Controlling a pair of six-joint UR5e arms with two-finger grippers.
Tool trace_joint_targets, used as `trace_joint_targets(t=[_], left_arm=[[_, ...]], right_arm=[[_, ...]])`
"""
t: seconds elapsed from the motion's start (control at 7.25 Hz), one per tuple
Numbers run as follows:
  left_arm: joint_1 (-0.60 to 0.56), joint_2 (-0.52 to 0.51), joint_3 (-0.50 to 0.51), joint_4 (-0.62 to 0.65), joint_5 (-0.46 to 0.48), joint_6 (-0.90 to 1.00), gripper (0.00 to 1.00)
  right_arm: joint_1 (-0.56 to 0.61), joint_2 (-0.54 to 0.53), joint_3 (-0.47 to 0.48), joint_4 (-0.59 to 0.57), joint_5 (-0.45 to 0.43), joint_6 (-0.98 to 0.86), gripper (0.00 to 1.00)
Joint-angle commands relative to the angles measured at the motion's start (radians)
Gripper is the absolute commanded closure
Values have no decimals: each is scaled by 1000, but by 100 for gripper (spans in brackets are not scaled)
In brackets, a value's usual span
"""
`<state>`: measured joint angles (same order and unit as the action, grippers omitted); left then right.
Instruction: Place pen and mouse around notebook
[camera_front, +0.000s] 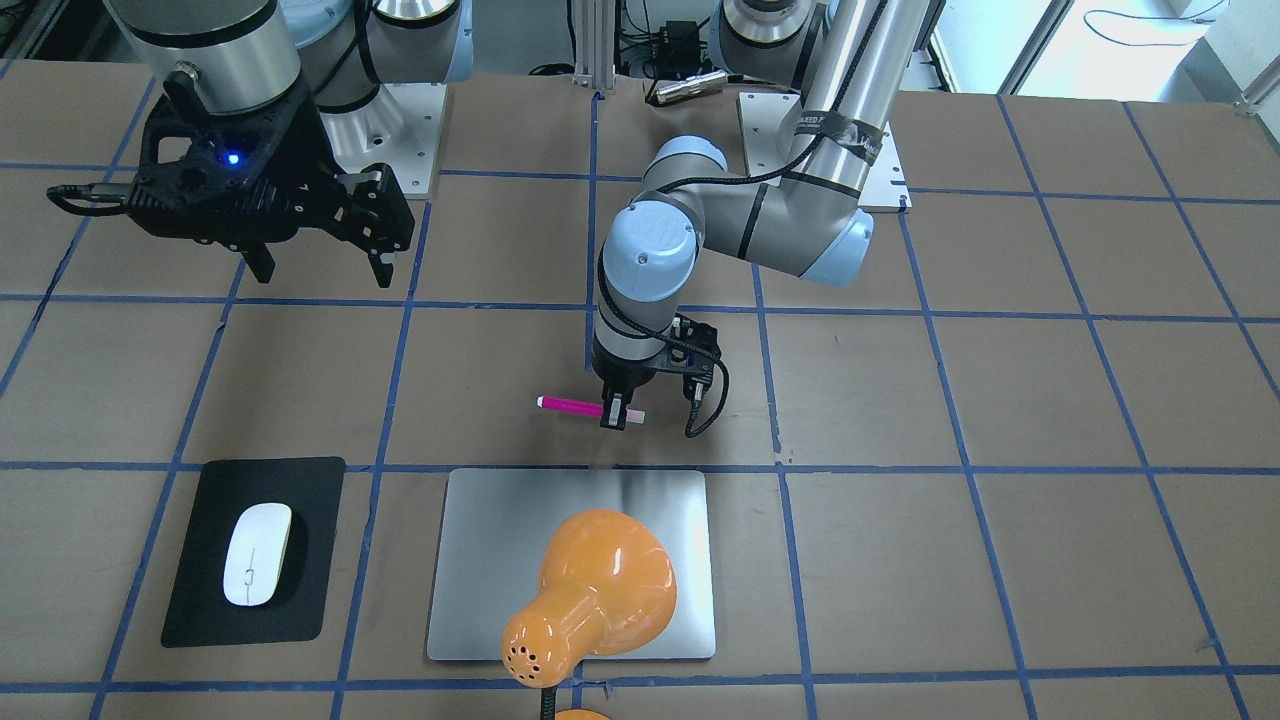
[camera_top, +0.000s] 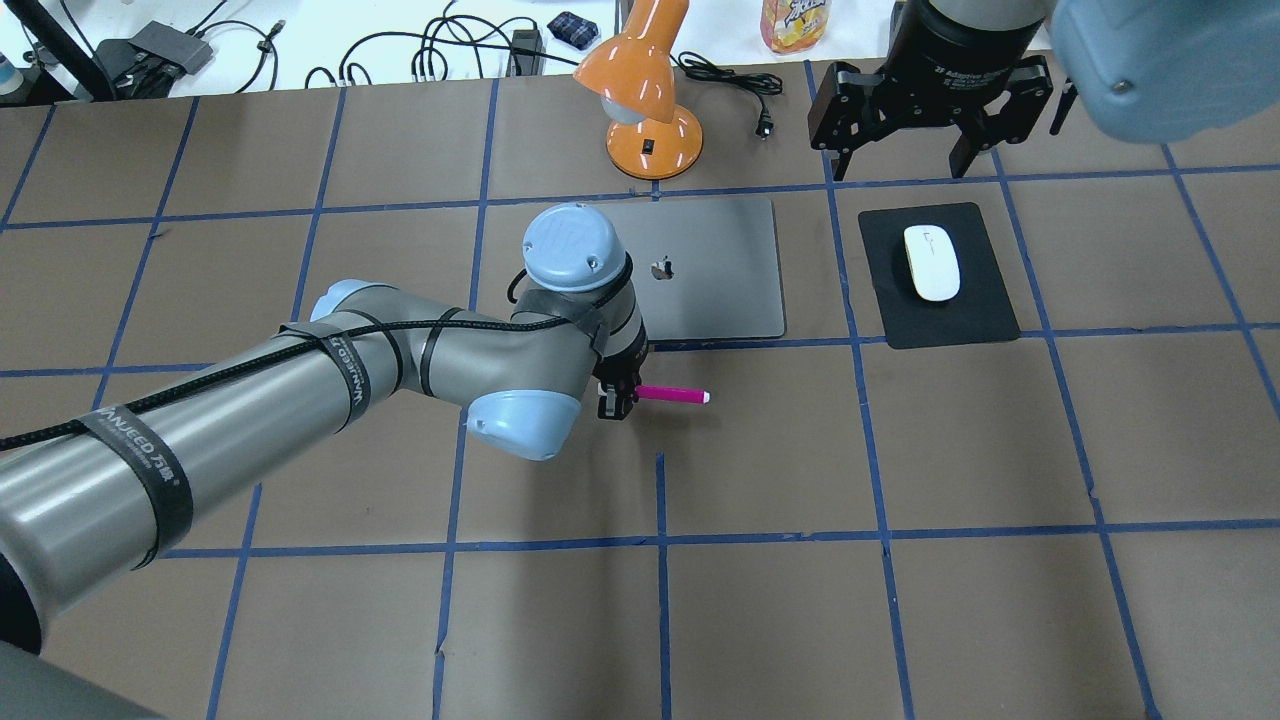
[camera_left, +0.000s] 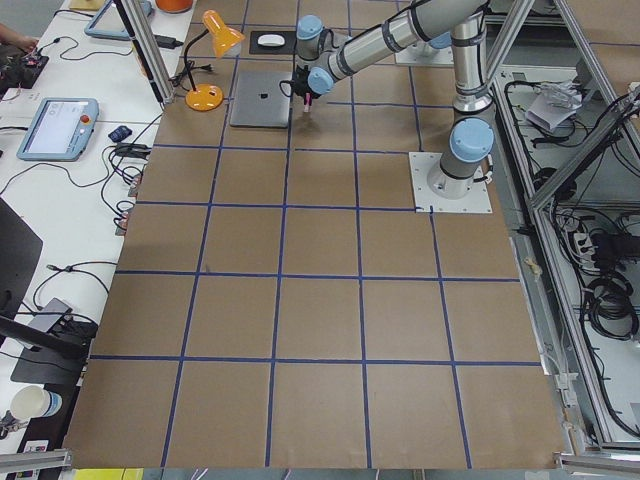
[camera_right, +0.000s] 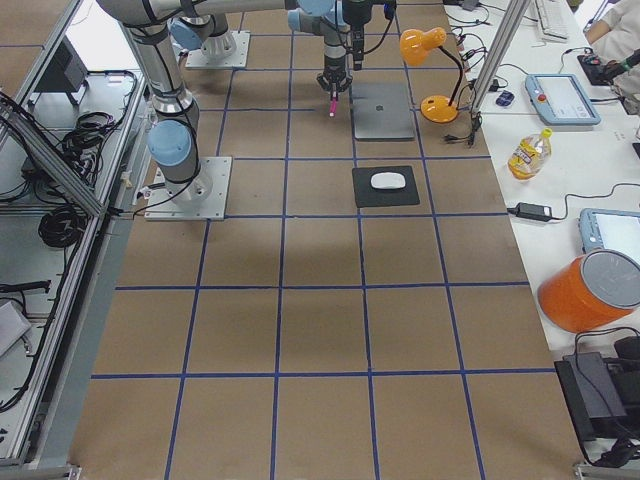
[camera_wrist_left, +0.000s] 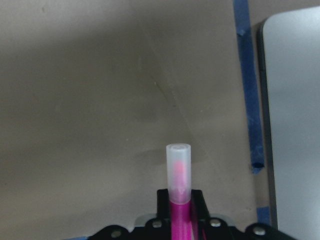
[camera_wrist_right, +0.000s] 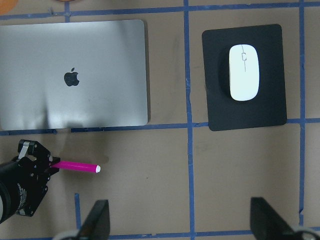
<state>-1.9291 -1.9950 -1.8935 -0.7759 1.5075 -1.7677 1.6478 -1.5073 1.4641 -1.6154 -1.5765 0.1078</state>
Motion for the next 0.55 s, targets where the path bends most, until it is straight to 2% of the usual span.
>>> trace_joint_targets(t=[0.0,0.14,0.41], left_arm=[[-1,-1,-1,0,-1,7,9],[1,16,4,3,-3,13,1],[22,38,11,3,3,254,0]], right_arm=[[-13,-1,-13,17,0,-2,0],[-14,1,-13,19,0,-2,0],[-14,-1,-15,31,0,-3,0]])
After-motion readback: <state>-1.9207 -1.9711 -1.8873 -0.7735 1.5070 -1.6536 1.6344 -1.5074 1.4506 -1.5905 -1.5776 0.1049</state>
